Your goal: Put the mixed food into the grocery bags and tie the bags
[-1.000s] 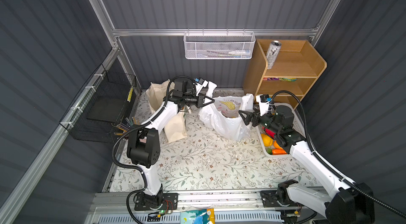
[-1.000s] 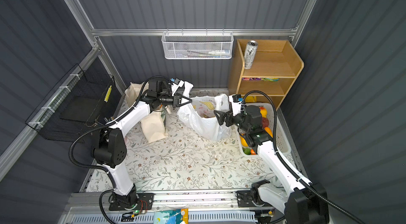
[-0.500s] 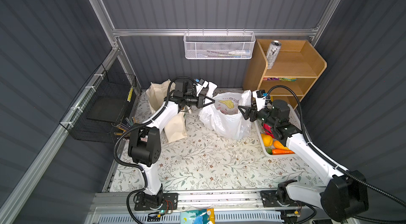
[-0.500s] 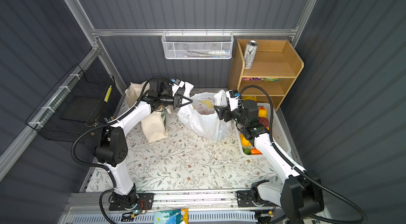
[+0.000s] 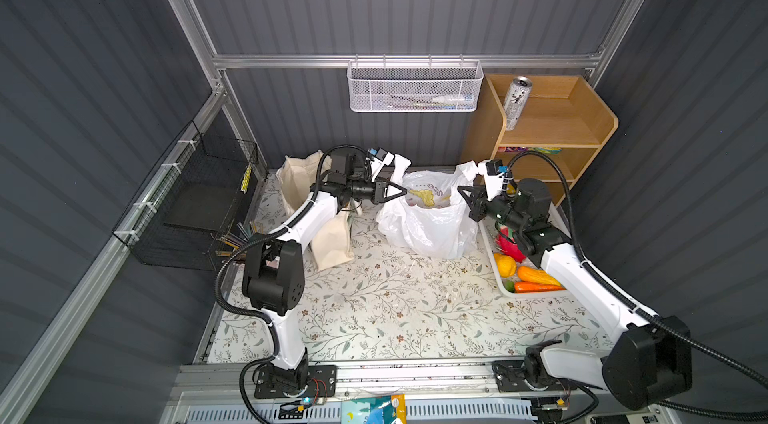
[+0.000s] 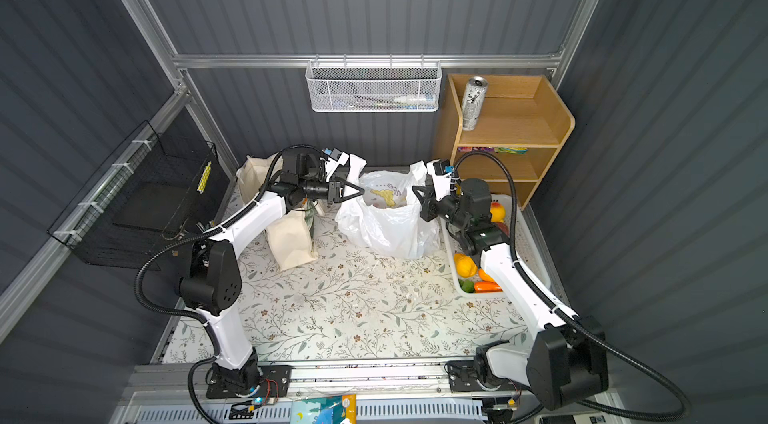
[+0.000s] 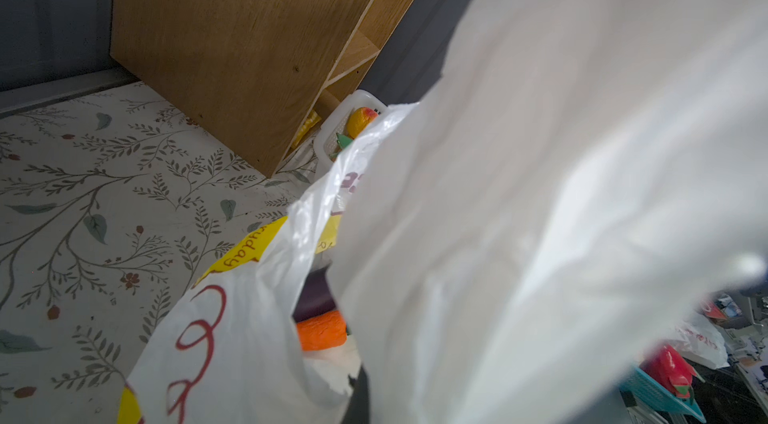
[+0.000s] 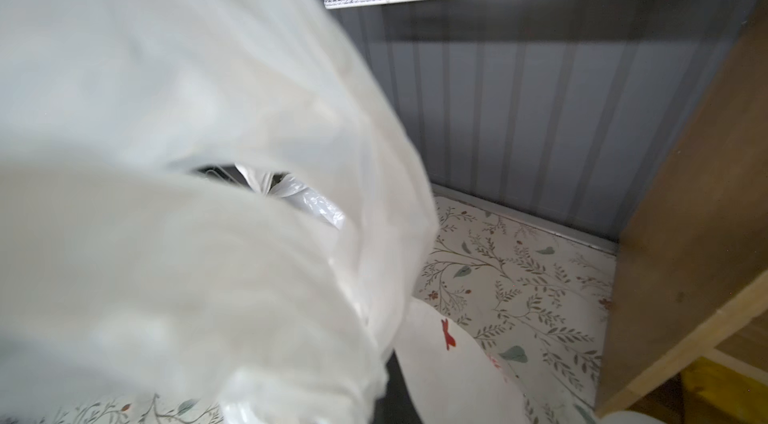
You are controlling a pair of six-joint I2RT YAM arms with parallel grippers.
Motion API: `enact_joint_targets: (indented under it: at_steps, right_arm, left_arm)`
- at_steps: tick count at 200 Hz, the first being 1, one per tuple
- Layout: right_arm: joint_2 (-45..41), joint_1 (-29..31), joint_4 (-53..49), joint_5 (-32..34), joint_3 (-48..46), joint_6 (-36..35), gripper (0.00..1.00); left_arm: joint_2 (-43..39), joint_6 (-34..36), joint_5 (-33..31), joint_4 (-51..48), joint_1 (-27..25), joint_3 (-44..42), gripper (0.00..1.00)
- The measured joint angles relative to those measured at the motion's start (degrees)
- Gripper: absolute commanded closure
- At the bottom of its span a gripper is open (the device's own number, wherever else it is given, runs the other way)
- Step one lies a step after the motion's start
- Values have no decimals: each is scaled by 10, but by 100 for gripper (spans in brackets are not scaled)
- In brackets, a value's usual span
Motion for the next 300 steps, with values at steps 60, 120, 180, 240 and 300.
enact_joint_targets:
  at_steps: [60, 120, 180, 240, 300]
  right_arm:
    - [-49, 17, -164, 44, 51, -13, 100]
    - [-66, 63, -262, 76, 62, 3, 100]
    - [-29, 67, -311, 136, 88, -41, 24]
    - [-49, -60, -238, 17, 48, -45, 8]
    - [-74, -88, -213, -106, 37, -47, 4]
  left_arm:
    - [-18, -39, -49, 12, -8, -23, 100]
    - [-28, -42, -56, -5, -43, -23, 100]
    - [-10, -22, -35, -36, -58, 10, 100]
    - [26, 15, 6, -75, -28, 46, 100]
    - [72, 52, 43, -123, -7, 116, 100]
